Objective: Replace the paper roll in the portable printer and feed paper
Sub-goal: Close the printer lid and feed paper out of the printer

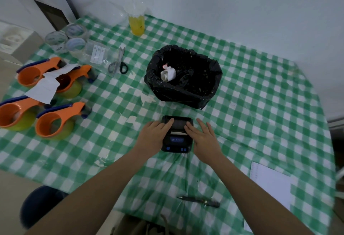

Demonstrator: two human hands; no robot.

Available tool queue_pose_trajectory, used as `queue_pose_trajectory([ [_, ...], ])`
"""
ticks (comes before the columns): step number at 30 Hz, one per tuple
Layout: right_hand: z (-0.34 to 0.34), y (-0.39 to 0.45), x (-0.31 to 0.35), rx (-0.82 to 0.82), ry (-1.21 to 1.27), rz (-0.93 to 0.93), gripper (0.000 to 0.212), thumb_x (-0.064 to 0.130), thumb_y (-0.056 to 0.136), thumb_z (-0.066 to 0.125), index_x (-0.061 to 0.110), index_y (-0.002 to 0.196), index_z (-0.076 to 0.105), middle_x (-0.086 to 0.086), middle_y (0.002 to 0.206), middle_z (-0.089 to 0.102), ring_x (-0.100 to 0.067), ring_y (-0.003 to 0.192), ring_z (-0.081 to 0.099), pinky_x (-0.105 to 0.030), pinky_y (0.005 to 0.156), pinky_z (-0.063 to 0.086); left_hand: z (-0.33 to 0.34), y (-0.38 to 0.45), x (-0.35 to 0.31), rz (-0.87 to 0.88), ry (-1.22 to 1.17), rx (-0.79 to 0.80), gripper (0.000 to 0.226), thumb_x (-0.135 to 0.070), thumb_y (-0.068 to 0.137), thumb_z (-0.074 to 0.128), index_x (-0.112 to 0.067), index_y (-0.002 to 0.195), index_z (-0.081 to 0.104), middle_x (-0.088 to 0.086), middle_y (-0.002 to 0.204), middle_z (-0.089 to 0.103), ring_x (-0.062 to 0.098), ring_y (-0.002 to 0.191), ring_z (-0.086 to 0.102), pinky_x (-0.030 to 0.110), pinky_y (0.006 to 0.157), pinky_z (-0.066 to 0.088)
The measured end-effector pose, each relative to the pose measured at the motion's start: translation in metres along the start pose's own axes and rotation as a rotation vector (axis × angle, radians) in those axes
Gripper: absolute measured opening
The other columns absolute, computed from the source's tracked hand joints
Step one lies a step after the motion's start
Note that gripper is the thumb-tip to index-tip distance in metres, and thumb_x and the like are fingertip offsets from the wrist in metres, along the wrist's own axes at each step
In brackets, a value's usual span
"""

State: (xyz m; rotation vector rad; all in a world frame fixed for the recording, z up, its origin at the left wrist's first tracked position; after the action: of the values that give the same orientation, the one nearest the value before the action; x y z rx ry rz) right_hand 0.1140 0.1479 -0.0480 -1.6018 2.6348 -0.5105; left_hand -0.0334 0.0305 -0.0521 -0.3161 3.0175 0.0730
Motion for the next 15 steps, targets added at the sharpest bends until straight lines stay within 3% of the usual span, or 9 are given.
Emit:
queue_pose_trajectory([
  [2,-0.002,0.002,0.001,0.101,-0.011,0.011,0.055,0.019,0.090,0.035,0.017,0.144,0.029,-0.001,0.154,0.031,-0.033,0.146,0.011,-0.048,0.117,-0.003,0.002,-0.002,0.000,0.027,0.026,-0.018,0.072,-0.015,0.050,0.077,-0.011,0.119,0.060,-0.005,0.074,0.073,0.016,0.069,0.068,0.023,0.065,0.055],
  [3,-0.004,0.002,0.003,0.141,-0.041,0.025,0.057,0.020,0.093,0.037,0.019,0.147,0.020,0.001,0.157,0.022,-0.029,0.147,0.003,-0.048,0.117,-0.010,0.003,-0.003,-0.002,0.036,0.033,-0.024,0.071,-0.016,0.049,0.077,-0.010,0.118,0.061,-0.005,0.074,0.073,0.016,0.068,0.068,0.023,0.066,0.055],
  [6,-0.013,0.009,0.006,0.232,-0.149,0.020,0.058,0.023,0.094,0.038,0.023,0.148,0.016,0.005,0.159,0.015,-0.024,0.147,0.002,-0.052,0.118,-0.010,0.001,-0.006,-0.009,-0.004,0.041,0.045,0.075,-0.020,0.047,0.080,-0.010,0.119,0.059,-0.001,0.082,0.075,0.017,0.072,0.069,0.024,0.067,0.055],
  [9,-0.021,0.021,0.000,0.316,-0.089,0.031,0.053,0.017,0.093,0.035,0.027,0.144,0.028,0.005,0.158,0.020,-0.021,0.147,0.007,-0.050,0.120,-0.007,-0.003,-0.003,-0.011,-0.160,-0.200,0.075,0.067,-0.010,0.074,0.061,-0.011,0.138,0.038,0.009,0.108,0.070,0.028,0.099,0.062,0.036,0.084,0.049],
  [12,-0.023,0.014,-0.006,0.116,0.423,0.205,0.051,0.002,0.090,0.035,0.022,0.134,0.049,-0.010,0.153,0.031,-0.025,0.143,0.024,-0.040,0.120,0.014,0.000,-0.008,-0.004,-0.362,-0.594,0.049,0.061,-0.001,0.085,0.042,-0.016,0.142,0.029,0.007,0.129,0.059,0.027,0.117,0.052,0.041,0.091,0.048],
  [15,-0.015,-0.009,-0.001,-0.226,0.787,0.390,0.046,-0.006,0.086,0.038,0.013,0.121,0.060,-0.011,0.135,0.055,-0.027,0.127,0.048,-0.032,0.103,0.039,0.008,-0.021,-0.004,-0.480,-0.837,-0.018,0.055,-0.004,0.089,0.046,-0.019,0.140,0.033,0.009,0.132,0.053,0.023,0.120,0.051,0.040,0.097,0.047],
])
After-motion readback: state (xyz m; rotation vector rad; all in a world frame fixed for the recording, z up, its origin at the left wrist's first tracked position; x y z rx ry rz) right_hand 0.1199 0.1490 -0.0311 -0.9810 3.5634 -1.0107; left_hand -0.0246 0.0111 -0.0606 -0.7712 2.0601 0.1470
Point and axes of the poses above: each hand's wrist, its own y-axis towards the middle knuckle, its own z-axis out of the palm, x = y × z, the point moved 2 cm from there along y, towards the middle knuckle
